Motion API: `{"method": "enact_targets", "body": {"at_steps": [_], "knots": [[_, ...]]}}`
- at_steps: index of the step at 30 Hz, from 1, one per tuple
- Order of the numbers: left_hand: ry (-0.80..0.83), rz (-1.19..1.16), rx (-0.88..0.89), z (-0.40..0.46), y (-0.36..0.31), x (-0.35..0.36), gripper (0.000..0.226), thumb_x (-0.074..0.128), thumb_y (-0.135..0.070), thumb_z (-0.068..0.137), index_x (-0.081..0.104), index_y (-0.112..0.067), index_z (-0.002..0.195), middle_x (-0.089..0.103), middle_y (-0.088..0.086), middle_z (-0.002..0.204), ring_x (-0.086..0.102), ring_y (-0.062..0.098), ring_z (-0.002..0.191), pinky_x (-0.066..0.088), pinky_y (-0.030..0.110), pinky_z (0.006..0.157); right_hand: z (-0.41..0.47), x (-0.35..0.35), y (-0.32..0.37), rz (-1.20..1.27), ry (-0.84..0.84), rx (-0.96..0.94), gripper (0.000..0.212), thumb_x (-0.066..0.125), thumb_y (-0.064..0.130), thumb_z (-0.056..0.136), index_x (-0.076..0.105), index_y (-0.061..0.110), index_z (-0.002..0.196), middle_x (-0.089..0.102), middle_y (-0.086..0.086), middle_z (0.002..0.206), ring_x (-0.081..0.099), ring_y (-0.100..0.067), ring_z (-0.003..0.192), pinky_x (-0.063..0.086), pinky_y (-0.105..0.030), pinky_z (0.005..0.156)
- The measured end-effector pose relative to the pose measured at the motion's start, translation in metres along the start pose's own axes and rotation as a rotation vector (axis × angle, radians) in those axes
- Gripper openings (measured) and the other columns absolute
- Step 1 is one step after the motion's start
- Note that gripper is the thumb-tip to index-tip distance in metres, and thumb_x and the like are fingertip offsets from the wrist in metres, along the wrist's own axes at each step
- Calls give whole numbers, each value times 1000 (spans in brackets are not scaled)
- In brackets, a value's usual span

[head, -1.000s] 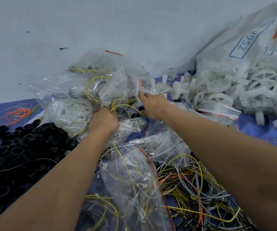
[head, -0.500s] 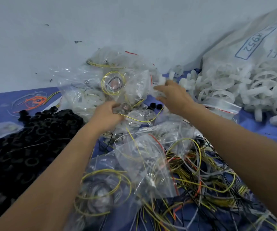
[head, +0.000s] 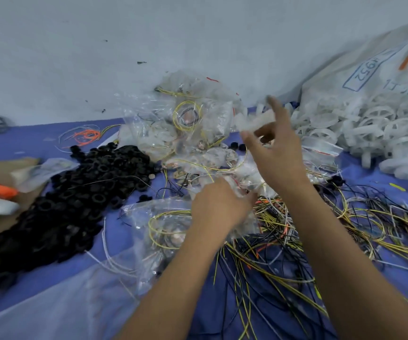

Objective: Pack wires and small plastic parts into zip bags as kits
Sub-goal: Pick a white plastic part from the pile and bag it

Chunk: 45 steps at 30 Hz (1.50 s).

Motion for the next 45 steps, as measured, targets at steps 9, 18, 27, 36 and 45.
{"method": "enact_targets", "body": {"at_steps": [9,18,27,36,45], "knots": [[80,-179,-104,8,35,1,56,53,-66,85,64,-13,71,59,4,64,65,35,69,37,30,52,-64,37,-16,1050,63,524,44,74,12,81,57,12,121,65,-11,96,58,-22,85,49,-35,75],[-141,-61,32,-4,-4,13,71,57,-78,73,50,-18,111,63,2,110,65,30,102,39,36,69,-67,21,-60,1169,-71,633,40,45,20,105,49,2,140,66,-14,122,61,-23,98,47,-34,85],[82,-373,-102,11,21,-9,15,70,-18,76,64,-7,68,69,10,63,68,27,59,55,33,60,-70,25,-67,1144,0,574,18,55,20,101,63,7,110,70,-14,101,67,-20,85,56,-29,74],[285,-905,-223,14,41,-55,14,66,0,91,64,-2,78,60,7,60,57,13,45,49,21,42,-76,32,-57,838,292,503,14,64,17,95,71,5,98,71,-15,85,65,-23,73,55,-31,66],[248,-751,-17,6,21,-78,22,71,-4,90,66,-8,69,63,3,56,58,11,45,46,21,42,-80,35,-42,284,516,236,6,73,11,92,78,12,91,70,-13,74,57,-9,62,47,-22,56]]}}
Point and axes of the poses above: each hand's wrist, its own z-axis towards the middle knuckle, its own x-axis out of the palm, y = z × x, the point moved 4 cm from there along z, towards the middle knuckle
